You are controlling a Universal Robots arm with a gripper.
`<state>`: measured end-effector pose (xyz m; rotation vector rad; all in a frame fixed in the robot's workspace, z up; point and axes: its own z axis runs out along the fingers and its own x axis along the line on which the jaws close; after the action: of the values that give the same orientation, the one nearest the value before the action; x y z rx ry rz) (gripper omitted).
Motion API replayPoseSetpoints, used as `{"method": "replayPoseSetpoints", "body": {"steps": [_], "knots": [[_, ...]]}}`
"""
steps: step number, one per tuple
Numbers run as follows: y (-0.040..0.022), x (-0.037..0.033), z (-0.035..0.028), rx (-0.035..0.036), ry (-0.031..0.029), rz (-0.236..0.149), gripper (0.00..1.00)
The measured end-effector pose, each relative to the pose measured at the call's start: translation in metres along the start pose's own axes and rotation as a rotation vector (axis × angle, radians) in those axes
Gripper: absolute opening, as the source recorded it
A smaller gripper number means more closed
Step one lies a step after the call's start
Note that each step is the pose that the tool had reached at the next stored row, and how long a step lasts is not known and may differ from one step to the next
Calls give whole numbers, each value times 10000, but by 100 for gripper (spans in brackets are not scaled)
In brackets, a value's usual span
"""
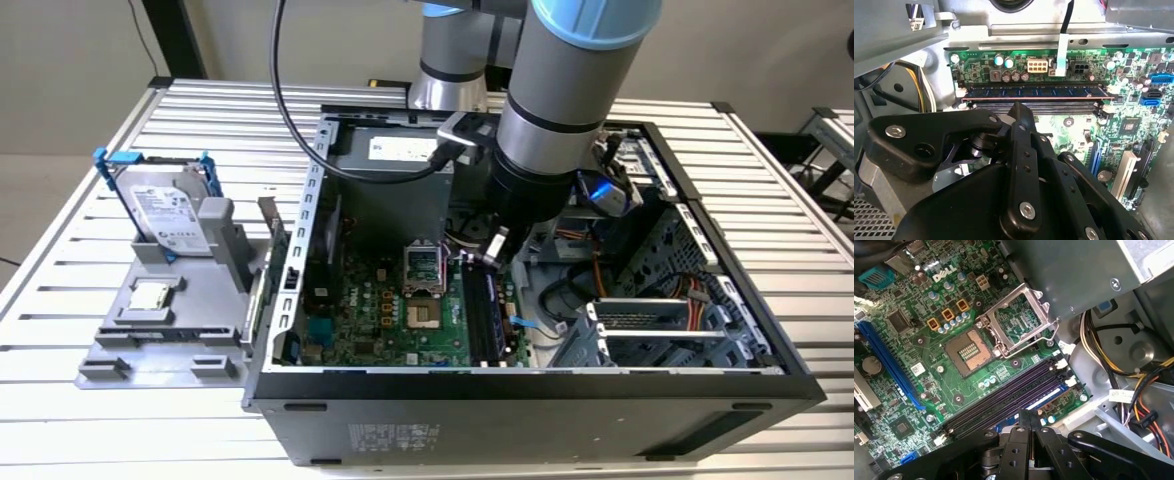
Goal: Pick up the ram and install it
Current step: 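Press down the ram until it locks into place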
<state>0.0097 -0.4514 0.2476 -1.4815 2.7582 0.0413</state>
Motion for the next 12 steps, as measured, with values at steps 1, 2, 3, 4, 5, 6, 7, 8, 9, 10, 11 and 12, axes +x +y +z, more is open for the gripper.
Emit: {"method": "replayPoseSetpoints", "body": {"steps": [1, 2, 3, 4, 5, 6, 7, 8, 9, 10, 11, 12], "knots": [[0, 0, 0, 0, 0, -25, 0], [0, 0, 0, -1, 1, -49, 0], [0, 0, 1, -2, 0, -72, 0], [0, 0, 1, -3, 0, -93, 0], [0, 0, 0, -3, 1, -116, 0], [0, 0, 0, -4, 2, -141, 0], [0, 0, 0, -4, 2, -174, 0], [0, 0, 0, -5, 3, -207, 0], [0, 0, 0, -6, 4, -242, 0], [0, 0, 0, -6, 5, -277, 0], [0, 1, 0, -7, 6, -306, 0], [0, 0, 0, -7, 6, -338, 0]]}}
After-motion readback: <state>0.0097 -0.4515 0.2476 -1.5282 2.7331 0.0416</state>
